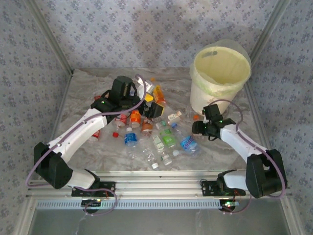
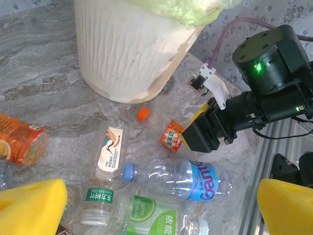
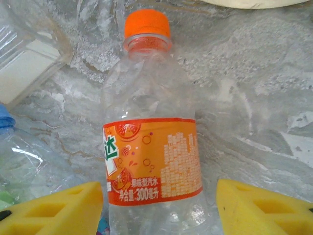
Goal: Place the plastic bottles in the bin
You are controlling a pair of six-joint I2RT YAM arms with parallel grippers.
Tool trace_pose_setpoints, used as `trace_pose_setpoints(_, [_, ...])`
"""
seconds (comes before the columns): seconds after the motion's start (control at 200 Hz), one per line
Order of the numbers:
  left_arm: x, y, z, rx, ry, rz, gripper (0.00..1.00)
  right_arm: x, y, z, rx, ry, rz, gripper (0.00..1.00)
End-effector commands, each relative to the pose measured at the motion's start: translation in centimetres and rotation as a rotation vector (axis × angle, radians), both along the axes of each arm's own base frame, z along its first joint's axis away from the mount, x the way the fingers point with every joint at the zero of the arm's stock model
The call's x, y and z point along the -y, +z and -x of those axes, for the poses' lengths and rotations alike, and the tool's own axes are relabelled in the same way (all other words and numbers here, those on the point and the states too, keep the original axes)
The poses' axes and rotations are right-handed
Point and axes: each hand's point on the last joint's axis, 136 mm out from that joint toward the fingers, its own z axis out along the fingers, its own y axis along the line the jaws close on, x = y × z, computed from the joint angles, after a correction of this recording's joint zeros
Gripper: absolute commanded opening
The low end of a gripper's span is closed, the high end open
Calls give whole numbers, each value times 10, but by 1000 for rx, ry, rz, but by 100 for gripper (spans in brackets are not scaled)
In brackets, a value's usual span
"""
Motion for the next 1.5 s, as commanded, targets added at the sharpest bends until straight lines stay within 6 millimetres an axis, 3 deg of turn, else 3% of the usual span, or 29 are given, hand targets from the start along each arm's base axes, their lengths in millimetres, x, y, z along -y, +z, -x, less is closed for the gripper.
trace_pose_setpoints(0.0, [1,32,3,72,-12,37,100,2,-8,5,-44,-14,-5,66])
trace_pose_setpoints(0.35, [-3,38,4,100,-1,26,100,-8,-35,-9,-133,15,34,76])
trace_pose_setpoints(0.485, [-6,36,2,114,10,7,100,-13,-47,-11,-153,27,67,75])
trace_pose_setpoints(0.655, [-5,34,-1,96,9,13,100,-14,-49,-13,-145,36,147,67])
trace_pose_setpoints(0.804, [-7,33,-5,89,24,18,100,-14,-46,-12,-116,34,161,57])
trace_pose_setpoints(1.029, [-5,33,-10,73,42,23,100,-11,-29,-7,-68,13,134,51])
trace_pose_setpoints(1.499, [-2,39,-8,45,24,36,100,8,10,36,27,-48,48,46])
